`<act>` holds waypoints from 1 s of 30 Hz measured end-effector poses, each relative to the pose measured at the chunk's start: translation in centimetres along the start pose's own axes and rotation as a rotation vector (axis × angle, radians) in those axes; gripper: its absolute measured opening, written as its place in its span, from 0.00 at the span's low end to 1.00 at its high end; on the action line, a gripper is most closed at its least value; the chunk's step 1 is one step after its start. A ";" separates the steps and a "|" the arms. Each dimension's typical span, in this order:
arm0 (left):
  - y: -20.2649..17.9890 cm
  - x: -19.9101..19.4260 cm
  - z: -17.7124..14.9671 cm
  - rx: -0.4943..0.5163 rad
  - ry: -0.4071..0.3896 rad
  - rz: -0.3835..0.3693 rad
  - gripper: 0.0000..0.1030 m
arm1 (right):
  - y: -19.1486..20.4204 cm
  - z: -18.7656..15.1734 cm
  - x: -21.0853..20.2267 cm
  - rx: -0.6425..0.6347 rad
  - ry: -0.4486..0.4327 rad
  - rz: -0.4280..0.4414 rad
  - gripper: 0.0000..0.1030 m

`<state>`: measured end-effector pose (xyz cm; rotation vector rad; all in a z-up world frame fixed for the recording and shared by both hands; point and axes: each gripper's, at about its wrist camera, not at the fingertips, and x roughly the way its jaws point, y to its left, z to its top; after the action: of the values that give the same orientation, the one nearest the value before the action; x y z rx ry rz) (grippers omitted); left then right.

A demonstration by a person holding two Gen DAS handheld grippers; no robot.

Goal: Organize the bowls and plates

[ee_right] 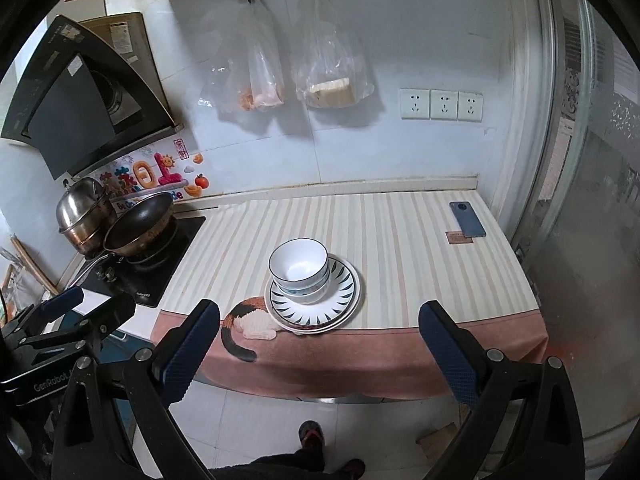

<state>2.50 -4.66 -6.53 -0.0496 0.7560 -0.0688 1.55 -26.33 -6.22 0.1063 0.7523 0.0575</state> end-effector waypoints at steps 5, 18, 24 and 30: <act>-0.3 -0.7 -0.3 0.004 -0.015 0.011 1.00 | -0.2 -0.1 -0.4 -0.006 -0.004 0.003 0.99; -0.9 -1.3 -0.3 0.016 -0.036 0.016 1.00 | -1.8 0.3 -0.5 -0.009 -0.012 -0.012 0.99; -0.8 -1.4 -0.3 0.010 -0.036 0.017 1.00 | -2.0 0.4 -0.4 -0.009 -0.011 -0.009 0.99; -0.7 -1.7 -0.4 0.006 -0.038 0.020 1.00 | -2.3 0.4 -0.6 -0.013 -0.009 -0.003 0.99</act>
<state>0.95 -5.27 -5.60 -0.0379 0.7187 -0.0506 1.44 -28.69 -5.82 0.0931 0.7426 0.0586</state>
